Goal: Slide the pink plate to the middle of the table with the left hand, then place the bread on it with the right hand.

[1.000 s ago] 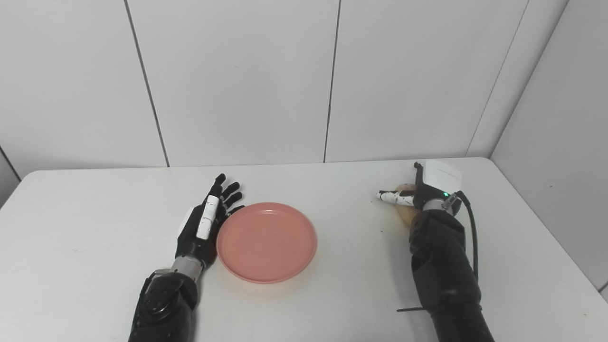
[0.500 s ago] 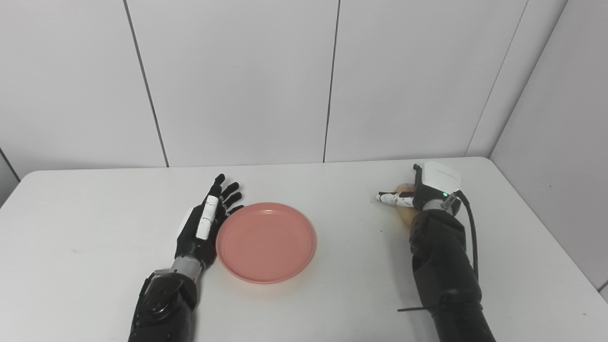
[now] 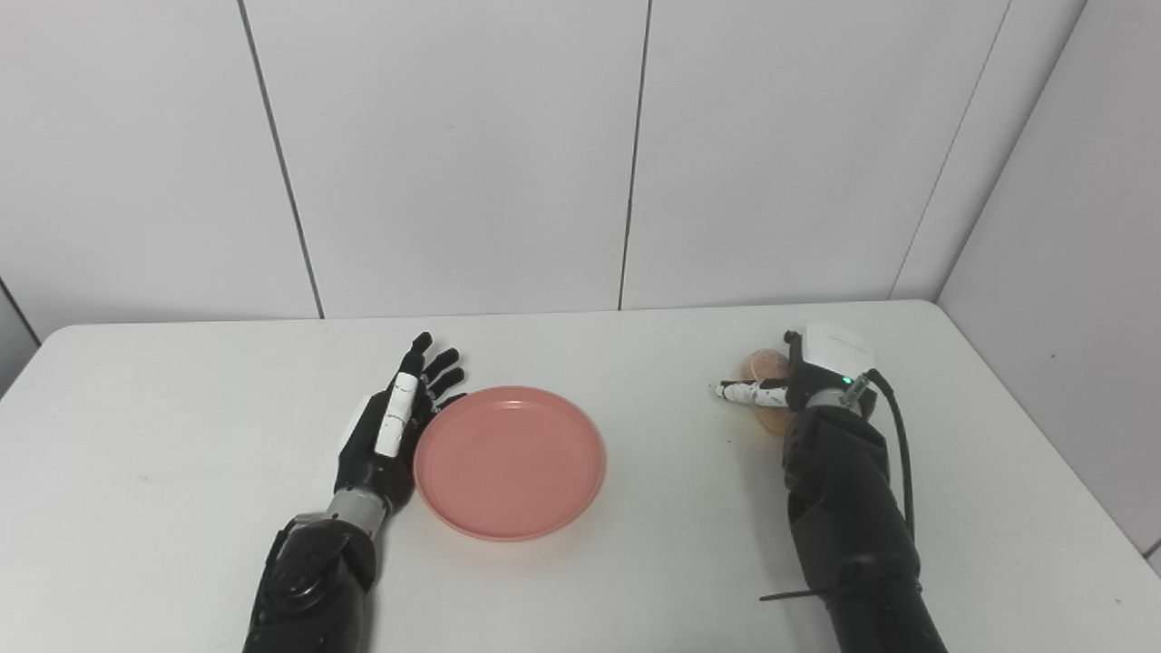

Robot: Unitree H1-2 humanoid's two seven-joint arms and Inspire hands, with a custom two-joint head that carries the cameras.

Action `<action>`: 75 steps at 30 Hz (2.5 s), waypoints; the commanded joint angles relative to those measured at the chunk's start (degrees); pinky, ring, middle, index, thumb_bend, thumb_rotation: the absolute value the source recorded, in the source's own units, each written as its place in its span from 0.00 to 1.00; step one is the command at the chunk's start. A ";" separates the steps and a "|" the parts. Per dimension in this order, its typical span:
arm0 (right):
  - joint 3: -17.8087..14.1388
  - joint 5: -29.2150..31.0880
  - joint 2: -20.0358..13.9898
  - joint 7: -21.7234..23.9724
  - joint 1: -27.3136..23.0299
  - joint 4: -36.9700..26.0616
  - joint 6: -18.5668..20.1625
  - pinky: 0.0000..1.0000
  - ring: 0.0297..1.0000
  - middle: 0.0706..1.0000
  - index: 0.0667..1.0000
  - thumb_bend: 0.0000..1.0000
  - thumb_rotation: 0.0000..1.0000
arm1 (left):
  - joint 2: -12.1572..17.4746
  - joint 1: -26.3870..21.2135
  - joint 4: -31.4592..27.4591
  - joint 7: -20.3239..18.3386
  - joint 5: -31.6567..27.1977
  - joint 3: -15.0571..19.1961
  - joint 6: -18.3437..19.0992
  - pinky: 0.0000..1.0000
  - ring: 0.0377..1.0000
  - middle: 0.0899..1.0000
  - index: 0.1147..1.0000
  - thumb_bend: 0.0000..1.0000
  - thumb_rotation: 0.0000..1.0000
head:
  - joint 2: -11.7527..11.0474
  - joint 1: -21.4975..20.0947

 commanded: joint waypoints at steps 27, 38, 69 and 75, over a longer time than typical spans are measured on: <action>0.65 2.43 -1.33 -2.16 -1.25 -1.90 0.18 0.12 0.17 0.28 0.75 0.63 0.00 | 0.12 0.68 -1.35 -0.70 -0.70 -0.34 3.37 0.84 0.92 0.92 0.98 0.99 0.84 | 0.53 -0.16; 1.67 2.20 -1.76 -1.40 -0.73 -3.21 0.18 0.15 0.22 0.43 0.74 0.56 0.00 | -0.13 0.85 -1.87 -0.65 -0.70 -0.16 3.95 0.84 0.92 0.92 0.98 0.99 0.84 | 0.60 -0.15; 12.94 3.80 -3.32 5.25 0.89 -29.47 0.08 0.14 0.18 0.23 0.44 0.52 0.16 | -0.61 0.88 -1.56 -0.43 -0.77 0.05 3.76 0.85 0.93 0.92 0.97 0.99 0.83 | 0.73 0.97; 16.50 4.18 -4.44 5.60 1.27 -32.19 -0.83 0.11 0.15 0.20 0.44 0.51 0.18 | -0.64 0.77 -1.51 -0.15 -0.48 0.05 3.72 0.84 0.92 0.91 0.97 0.99 0.83 | 0.60 1.09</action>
